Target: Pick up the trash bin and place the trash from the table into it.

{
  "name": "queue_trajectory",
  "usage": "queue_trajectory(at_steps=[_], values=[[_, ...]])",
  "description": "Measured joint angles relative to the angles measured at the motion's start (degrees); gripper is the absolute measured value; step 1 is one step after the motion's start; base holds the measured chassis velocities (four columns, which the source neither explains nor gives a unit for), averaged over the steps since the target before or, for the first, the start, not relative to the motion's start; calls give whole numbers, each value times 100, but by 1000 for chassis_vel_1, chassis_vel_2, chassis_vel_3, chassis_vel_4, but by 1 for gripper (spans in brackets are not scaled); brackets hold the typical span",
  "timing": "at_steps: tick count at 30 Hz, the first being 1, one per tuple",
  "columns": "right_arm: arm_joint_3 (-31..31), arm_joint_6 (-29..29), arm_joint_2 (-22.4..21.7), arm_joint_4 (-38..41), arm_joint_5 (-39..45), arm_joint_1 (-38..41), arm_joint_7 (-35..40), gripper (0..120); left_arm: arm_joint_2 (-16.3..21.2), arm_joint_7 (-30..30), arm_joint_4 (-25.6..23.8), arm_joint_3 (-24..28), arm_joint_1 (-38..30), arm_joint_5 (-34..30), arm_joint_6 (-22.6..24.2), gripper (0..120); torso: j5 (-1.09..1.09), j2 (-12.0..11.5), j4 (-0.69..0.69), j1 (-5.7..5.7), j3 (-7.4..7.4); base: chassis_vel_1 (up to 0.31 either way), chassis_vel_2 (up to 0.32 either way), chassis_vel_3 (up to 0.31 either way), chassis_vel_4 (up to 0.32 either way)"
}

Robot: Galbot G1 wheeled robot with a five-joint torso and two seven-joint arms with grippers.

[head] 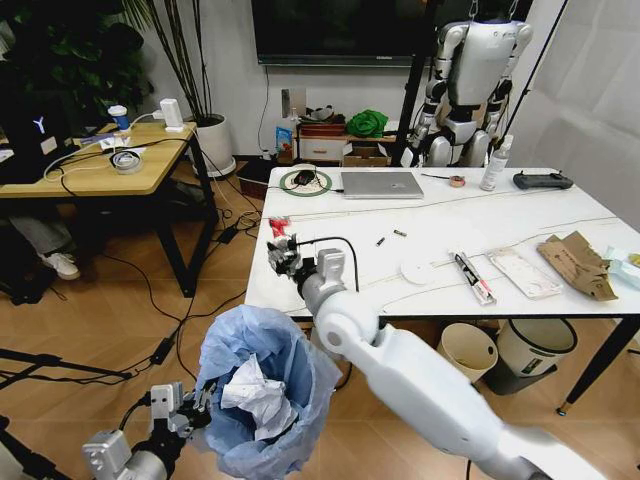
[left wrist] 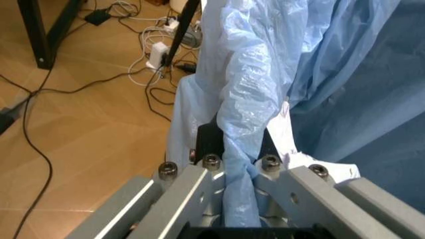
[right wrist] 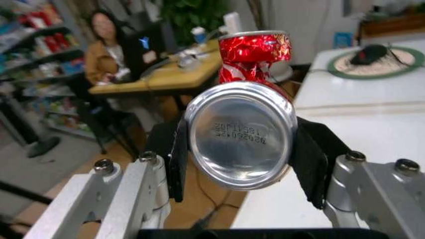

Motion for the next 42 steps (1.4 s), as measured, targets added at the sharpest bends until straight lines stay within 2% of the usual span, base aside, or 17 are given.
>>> queue_trajectory(at_steps=[3, 4, 7, 18, 22, 37, 42], values=[[-15, 33, -669, 765, 291, -118, -148, 45, 15, -9, -3, -5, -2, -25, 7, 0, -1, 0, -1, 0, 0, 0, 0, 0, 0], [-15, 33, -669, 765, 291, -118, -148, 45, 15, -9, -3, -5, -2, -25, 7, 0, -1, 0, -1, 0, 0, 0, 0, 0, 0], [-82, 140, -1163, 1315, 330, -384, -291, 45, 22, -33, -22, -39, -7, -65, 19, 0, 1, 0, -3, -1, -1, 0, 0, 0, 0], [-847, 563, -2193, 1978, -72, -1240, -727, 45, -22, -67, -68, -79, -75, -150, 52, 0, -1, 0, -2, -1, -1, 0, 0, 0, 0], [-882, 676, -2307, 2026, -114, -1305, -902, 45, -26, -67, -69, -94, -80, -161, 53, 0, -1, 0, -1, -1, -1, 0, 0, 0, 0], [-991, 848, -2217, 1849, -383, -1320, -1076, 45, -61, -86, -62, -91, -93, -161, 67, 0, -1, 0, -1, 0, 0, 0, 0, 0, 0], [-1057, 930, -2203, 1784, -503, -1313, -1056, 68, -64, -104, -69, -113, -93, -168, 71, 0, -1, -1, -1, 0, 0, 0, 0, 0, 0]])
